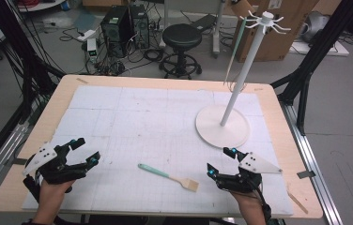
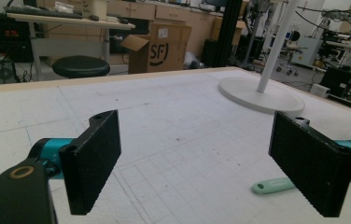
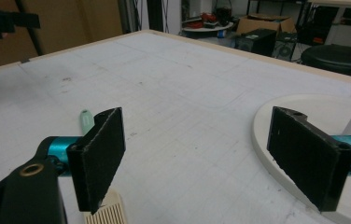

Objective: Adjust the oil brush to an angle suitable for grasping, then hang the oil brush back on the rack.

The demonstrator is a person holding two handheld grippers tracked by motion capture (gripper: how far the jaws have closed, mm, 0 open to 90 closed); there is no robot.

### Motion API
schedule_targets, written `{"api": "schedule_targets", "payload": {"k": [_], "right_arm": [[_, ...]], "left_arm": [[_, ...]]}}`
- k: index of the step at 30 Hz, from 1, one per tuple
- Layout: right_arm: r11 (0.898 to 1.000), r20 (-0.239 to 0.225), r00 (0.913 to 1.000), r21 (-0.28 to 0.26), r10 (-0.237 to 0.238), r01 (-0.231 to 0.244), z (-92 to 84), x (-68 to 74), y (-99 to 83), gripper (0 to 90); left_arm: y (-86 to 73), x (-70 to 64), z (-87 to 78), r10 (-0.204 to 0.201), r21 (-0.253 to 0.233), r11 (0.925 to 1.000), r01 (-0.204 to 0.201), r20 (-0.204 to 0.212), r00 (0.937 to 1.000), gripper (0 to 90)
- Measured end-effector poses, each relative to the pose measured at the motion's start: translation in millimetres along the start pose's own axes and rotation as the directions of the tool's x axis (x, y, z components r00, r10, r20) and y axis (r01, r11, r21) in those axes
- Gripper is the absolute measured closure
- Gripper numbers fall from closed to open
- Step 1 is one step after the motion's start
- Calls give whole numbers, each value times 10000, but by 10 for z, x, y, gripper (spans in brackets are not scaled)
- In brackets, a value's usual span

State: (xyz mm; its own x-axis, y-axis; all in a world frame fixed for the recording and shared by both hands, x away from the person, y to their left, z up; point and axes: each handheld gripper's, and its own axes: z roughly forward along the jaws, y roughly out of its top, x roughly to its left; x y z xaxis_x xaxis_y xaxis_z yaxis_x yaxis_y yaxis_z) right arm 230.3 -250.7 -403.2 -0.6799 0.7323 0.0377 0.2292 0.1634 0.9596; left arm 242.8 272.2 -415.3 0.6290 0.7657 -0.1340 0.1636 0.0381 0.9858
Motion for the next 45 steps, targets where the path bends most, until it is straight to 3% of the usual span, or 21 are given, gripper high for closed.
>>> {"api": "schedule_targets", "payload": {"k": [12,25,34,37,41,45], "right_arm": [[10000,-139,9999,77,-25,26,75,51,50,182],[9996,-522,9986,279,-76,90,219,237,91,182],[9960,-938,9953,824,-260,338,376,348,93,182],[9935,-1065,9933,996,-437,544,452,400,93,183],[9872,-1270,9898,1372,-642,816,571,484,93,189],[9754,-1706,9815,1860,-868,1186,701,555,77,255]], "left_arm": [[-10,74,-47,-7,-58,10000,7,-43,10000,174],[-33,67,-20,245,176,9995,-247,111,9996,172],[-40,35,12,326,355,9988,-335,237,9992,174],[-45,24,-2,484,498,9975,-497,268,9985,174],[-49,27,-30,408,439,9981,-421,312,9987,174],[-68,8,-40,366,436,9983,-382,375,9986,174]]}}
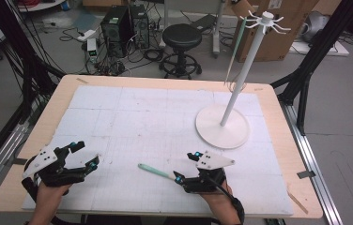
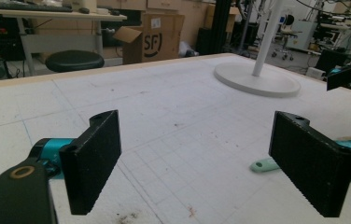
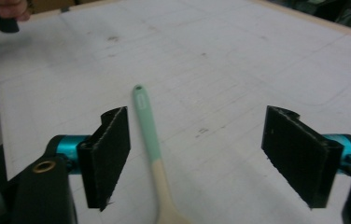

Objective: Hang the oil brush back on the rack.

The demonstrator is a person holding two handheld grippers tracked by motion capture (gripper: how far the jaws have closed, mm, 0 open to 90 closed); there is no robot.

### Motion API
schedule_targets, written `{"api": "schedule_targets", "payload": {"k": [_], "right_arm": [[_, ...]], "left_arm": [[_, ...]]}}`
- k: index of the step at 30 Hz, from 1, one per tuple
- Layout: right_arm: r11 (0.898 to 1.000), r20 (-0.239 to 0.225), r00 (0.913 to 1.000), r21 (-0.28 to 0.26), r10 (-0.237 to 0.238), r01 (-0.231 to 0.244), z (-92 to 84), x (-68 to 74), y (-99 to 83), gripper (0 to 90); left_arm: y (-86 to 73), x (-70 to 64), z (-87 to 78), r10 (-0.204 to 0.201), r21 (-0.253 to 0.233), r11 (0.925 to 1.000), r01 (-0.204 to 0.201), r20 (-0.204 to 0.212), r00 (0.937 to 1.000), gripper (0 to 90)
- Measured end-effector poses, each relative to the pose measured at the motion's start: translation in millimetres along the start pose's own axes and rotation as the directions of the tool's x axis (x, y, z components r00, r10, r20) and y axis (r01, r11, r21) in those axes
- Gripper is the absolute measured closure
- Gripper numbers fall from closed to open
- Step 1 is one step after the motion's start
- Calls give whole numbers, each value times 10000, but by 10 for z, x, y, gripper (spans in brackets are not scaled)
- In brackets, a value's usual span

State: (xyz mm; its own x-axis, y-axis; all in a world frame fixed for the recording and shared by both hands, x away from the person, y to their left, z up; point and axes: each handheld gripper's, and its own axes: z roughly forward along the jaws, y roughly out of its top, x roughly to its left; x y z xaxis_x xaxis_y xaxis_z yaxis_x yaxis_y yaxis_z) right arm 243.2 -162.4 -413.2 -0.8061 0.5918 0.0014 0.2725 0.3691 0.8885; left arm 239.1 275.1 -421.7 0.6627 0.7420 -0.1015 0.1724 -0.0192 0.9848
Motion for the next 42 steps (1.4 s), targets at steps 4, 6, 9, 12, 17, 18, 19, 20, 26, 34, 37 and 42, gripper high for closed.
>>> {"api": "schedule_targets", "payload": {"k": [4,6,9,12,17,18,19,20,26,34,37,42], "right_arm": [[9986,-214,9996,507,-157,168,121,31,1,290],[9977,-390,9992,666,-132,158,169,32,-1,324],[9953,-548,9983,931,-216,266,231,41,-6,353],[9909,-713,9969,1283,-327,417,289,51,-16,401],[9831,-743,9960,1724,-487,609,339,78,-35,459],[9817,-789,9953,1775,-561,694,347,77,-37,475],[9803,-818,9951,1846,-554,698,351,77,-39,486],[9791,-831,9951,1917,-532,684,356,76,-41,495],[9650,-767,9957,2530,-512,691,437,57,-49,576],[9489,-1176,9912,3015,-606,938,554,54,-23,672],[9462,-1307,9903,3118,-475,865,558,56,-13,709],[9451,-1551,9874,3173,-302,788,568,46,-6,803]], "left_arm": [[-15,1,4,0,64,10000,0,44,10000,174],[-19,0,2,-48,26,10000,48,42,10000,174],[-17,2,-8,-9,31,10000,9,33,10000,175],[-17,0,-13,-50,-28,10000,50,30,10000,174],[-37,-10,-8,-44,28,10000,44,55,10000,174],[-40,-8,-4,-65,51,10000,65,84,9999,174],[-43,-6,-2,-52,72,10000,51,96,9999,174],[-46,-9,2,-80,55,10000,79,91,9999,174],[-50,-8,8,-134,14,9999,134,123,9998,175],[-54,-6,4,-165,24,9999,165,198,9997,184],[-57,-4,3,-223,15,9998,223,183,9996,184],[-60,-7,5,-260,-21,9997,261,202,9995,184]]}}
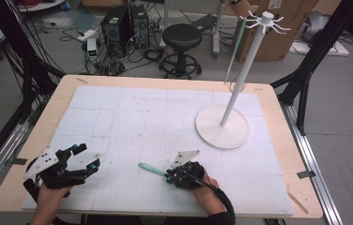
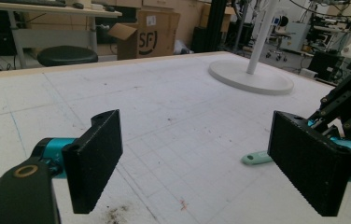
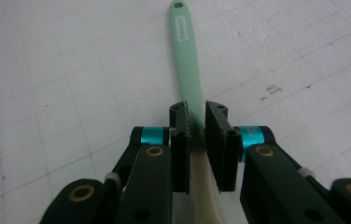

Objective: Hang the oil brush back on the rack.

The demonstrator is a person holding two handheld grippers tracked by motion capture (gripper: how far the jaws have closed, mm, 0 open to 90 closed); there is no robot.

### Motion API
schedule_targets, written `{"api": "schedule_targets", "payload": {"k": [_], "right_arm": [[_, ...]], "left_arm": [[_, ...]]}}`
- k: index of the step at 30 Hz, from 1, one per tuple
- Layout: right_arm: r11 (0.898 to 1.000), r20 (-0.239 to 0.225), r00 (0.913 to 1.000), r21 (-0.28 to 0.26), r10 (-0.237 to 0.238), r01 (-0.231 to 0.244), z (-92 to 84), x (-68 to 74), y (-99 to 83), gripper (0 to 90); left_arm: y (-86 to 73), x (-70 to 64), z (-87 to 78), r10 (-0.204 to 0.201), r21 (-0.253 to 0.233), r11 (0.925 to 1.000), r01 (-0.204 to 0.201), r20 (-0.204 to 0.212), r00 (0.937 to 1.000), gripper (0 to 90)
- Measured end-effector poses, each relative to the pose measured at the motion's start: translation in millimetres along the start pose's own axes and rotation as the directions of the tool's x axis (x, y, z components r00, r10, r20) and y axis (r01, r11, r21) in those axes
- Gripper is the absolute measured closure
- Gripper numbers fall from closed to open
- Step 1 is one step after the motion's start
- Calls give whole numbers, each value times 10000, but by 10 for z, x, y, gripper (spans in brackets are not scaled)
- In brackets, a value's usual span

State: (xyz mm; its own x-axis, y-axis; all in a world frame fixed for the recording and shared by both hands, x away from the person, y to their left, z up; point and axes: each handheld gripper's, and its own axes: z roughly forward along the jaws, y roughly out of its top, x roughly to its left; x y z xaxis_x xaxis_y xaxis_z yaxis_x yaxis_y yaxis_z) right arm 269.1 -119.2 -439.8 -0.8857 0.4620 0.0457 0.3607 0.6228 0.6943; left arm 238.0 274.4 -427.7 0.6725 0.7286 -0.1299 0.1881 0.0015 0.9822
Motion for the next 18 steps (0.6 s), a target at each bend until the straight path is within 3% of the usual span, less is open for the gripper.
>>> {"api": "schedule_targets", "payload": {"k": [4,9,13,18], "right_arm": [[10000,-71,9999,38,80,-80,-1,-9,4,813],[9997,117,9998,166,-157,155,-4,17,19,820],[9999,-44,10000,159,26,-26,-6,7,18,820],[9999,-125,9999,-138,1,-3,-27,10,26,821]], "left_arm": [[-3,-4,3,-99,-49,9999,99,48,9999,184],[-8,-8,9,-154,-42,9999,154,71,9999,185],[-7,-8,6,-236,-125,9996,238,133,9996,187],[-5,-9,0,-259,-166,9995,261,158,9995,188]]}}
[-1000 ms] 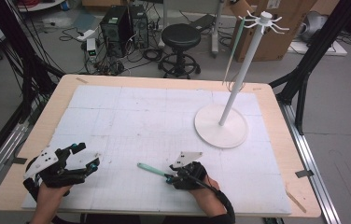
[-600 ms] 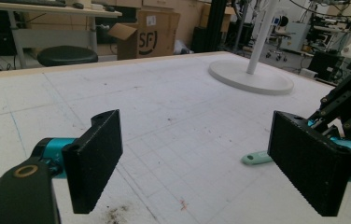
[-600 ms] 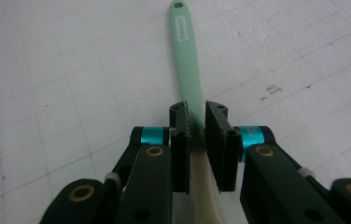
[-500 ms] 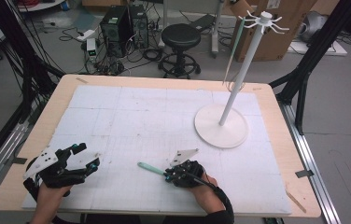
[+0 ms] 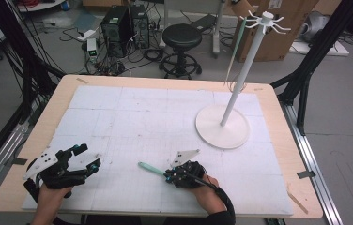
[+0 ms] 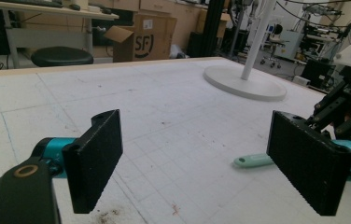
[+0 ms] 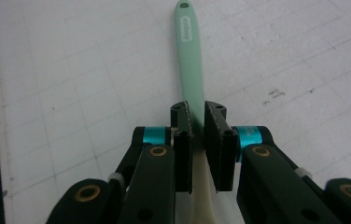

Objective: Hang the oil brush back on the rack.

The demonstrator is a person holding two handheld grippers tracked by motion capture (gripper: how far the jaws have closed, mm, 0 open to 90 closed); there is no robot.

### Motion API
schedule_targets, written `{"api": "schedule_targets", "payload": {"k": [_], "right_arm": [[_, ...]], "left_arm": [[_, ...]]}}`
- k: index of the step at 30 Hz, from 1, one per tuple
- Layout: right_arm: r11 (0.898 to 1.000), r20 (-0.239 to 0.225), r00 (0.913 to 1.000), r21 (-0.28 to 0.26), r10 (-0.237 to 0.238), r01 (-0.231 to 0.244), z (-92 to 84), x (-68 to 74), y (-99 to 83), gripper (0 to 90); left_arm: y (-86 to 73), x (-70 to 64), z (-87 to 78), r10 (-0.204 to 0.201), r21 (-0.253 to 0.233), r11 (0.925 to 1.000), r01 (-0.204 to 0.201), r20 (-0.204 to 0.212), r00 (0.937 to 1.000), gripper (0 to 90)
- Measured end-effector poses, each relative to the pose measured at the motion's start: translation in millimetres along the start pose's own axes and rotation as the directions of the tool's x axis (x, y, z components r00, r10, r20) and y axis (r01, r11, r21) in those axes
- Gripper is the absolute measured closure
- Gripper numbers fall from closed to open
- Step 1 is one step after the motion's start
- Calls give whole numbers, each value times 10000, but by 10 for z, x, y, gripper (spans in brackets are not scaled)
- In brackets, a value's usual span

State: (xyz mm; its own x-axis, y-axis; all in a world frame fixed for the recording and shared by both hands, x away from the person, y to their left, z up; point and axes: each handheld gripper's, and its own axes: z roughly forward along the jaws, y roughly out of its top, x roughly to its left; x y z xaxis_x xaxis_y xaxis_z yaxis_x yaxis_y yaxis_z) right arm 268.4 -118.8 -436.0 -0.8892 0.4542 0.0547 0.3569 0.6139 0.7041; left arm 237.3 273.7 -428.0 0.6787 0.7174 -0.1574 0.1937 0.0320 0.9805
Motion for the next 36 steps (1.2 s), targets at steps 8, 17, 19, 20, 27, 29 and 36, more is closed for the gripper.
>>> {"api": "schedule_targets", "payload": {"k": [8,17,19,20,27,29,36], "right_arm": [[9940,-85,9997,-1070,225,-233,-177,-13,8,820],[9767,47,10000,-2146,1,9,-302,61,37,819],[9717,30,10000,-2361,-28,34,-331,71,46,819],[9694,60,10000,-2454,-33,46,-349,77,53,819],[9425,102,9995,-3328,-295,312,-487,148,123,819],[9344,117,9992,-3540,-382,399,-523,180,149,819],[9095,-116,9980,-4125,-618,515,-598,255,205,818]], "left_arm": [[12,-1,-9,-676,-406,9969,675,-15,9977,181],[69,-145,70,-948,-554,9936,982,606,9936,183],[100,-191,102,-1032,-604,9922,1088,899,9906,187],[119,-213,118,-1093,-628,9912,1163,1050,9884,187],[220,-335,223,-1704,-907,9770,1930,2123,9622,212],[257,-377,282,-1980,-846,9707,2249,2484,9482,216],[361,-552,479,-2161,-524,9685,2433,3080,9265,231]]}}
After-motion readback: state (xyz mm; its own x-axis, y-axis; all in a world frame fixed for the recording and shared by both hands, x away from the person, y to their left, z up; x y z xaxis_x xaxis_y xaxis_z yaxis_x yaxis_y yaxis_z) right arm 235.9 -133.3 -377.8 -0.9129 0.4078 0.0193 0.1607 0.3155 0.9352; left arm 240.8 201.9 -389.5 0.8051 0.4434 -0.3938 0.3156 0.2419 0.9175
